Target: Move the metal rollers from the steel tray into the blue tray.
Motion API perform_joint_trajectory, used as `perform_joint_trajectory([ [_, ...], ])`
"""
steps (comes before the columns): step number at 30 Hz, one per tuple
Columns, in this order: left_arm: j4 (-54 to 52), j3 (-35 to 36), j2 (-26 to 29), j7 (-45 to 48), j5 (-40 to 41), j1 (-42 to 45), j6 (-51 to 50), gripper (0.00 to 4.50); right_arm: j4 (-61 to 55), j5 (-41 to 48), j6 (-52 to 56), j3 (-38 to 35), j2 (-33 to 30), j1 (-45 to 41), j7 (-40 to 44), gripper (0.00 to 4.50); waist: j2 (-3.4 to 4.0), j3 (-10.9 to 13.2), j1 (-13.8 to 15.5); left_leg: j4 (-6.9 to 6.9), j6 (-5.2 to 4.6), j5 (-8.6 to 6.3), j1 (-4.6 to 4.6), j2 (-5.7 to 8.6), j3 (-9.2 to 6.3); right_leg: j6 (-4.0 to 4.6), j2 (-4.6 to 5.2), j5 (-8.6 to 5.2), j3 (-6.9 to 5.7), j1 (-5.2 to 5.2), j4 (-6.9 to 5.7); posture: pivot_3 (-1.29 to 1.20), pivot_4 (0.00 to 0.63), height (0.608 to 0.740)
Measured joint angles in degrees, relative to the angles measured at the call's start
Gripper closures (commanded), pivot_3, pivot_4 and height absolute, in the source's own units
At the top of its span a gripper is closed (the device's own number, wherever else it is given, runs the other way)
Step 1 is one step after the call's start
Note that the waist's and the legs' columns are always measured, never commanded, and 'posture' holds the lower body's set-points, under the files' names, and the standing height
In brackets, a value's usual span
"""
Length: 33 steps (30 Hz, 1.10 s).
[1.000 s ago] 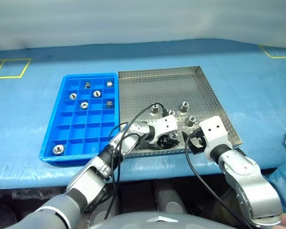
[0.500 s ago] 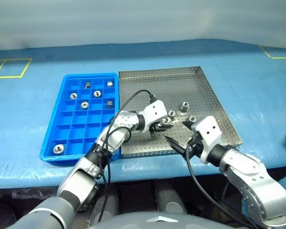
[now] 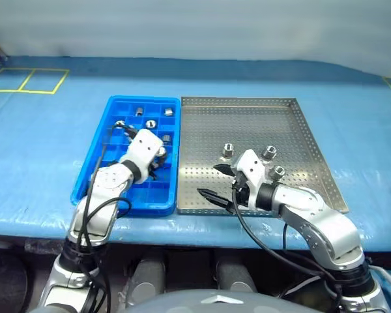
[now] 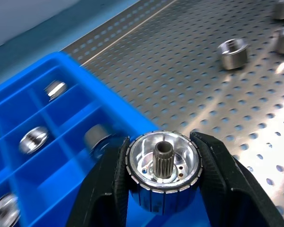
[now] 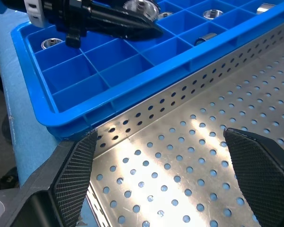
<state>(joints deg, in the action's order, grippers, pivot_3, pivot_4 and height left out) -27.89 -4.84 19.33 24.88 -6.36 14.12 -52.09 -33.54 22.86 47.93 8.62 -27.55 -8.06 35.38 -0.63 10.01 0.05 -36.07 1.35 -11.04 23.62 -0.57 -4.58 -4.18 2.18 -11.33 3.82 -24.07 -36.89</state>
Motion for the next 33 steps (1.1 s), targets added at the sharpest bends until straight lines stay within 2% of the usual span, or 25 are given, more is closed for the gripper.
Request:
perform_joint_trajectory([
  [4,-0.3,5.3,-1.9,-7.5,-2.0,-0.6,-2.4,2.79,2.6,-0.2,-0.8,1.5,0.5,-2.8,0.0,0.00,-0.02,0.0,2.3,0.00,0.00,0.00,-0.01,0.02,-0.03,0.00,0.01,0.00,-0.05,0.04,0.03,0.31,0.150,0.740],
  [11,9.3,5.5,-5.4,-16.4,-4.3,1.6,-1.3,2.79,6.6,-1.3,-2.6,3.4,1.3,-4.9,-0.3,0.00,-0.06,0.0,4.8,0.00,0.01,0.00,0.05,0.04,-0.05,0.01,0.03,0.00,-0.10,0.05,0.10,0.31,0.150,0.740],
  [22,21.5,5.3,-6.8,-20.5,-4.1,6.7,7.3,2.79,8.0,-3.5,-4.5,4.1,1.6,-4.7,-1.8,0.00,-0.08,0.0,5.6,0.08,0.03,0.00,0.08,0.05,-0.05,0.04,0.04,0.00,-0.11,-0.01,0.12,0.28,0.150,0.740],
  [24,22.0,5.2,-6.7,-20.4,-4.2,6.8,7.9,2.08,8.0,-3.5,-4.9,4.1,1.7,-4.5,-2.0,0.00,-0.07,0.0,5.6,0.08,0.03,0.00,0.08,0.06,-0.05,0.04,0.05,0.00,-0.11,0.00,0.12,0.28,0.150,0.740],
  [28,22.3,5.3,-7.0,-21.1,-4.2,7.2,9.7,1.26,7.8,-3.6,-5.1,4.1,1.8,-3.9,-2.8,0.00,-0.04,0.0,5.7,0.06,0.05,0.02,0.05,0.07,-0.05,0.03,0.08,0.00,-0.13,0.04,0.11,0.23,0.150,0.740],
  [33,22.0,5.4,-11.6,-19.5,0.6,7.5,16.6,1.26,6.4,-4.4,-5.2,3.6,1.5,-2.2,-4.2,0.00,-0.07,0.0,5.4,0.06,0.06,0.01,0.21,0.10,-0.03,0.03,0.13,0.01,-0.14,-0.03,0.24,0.20,0.150,0.740],
])
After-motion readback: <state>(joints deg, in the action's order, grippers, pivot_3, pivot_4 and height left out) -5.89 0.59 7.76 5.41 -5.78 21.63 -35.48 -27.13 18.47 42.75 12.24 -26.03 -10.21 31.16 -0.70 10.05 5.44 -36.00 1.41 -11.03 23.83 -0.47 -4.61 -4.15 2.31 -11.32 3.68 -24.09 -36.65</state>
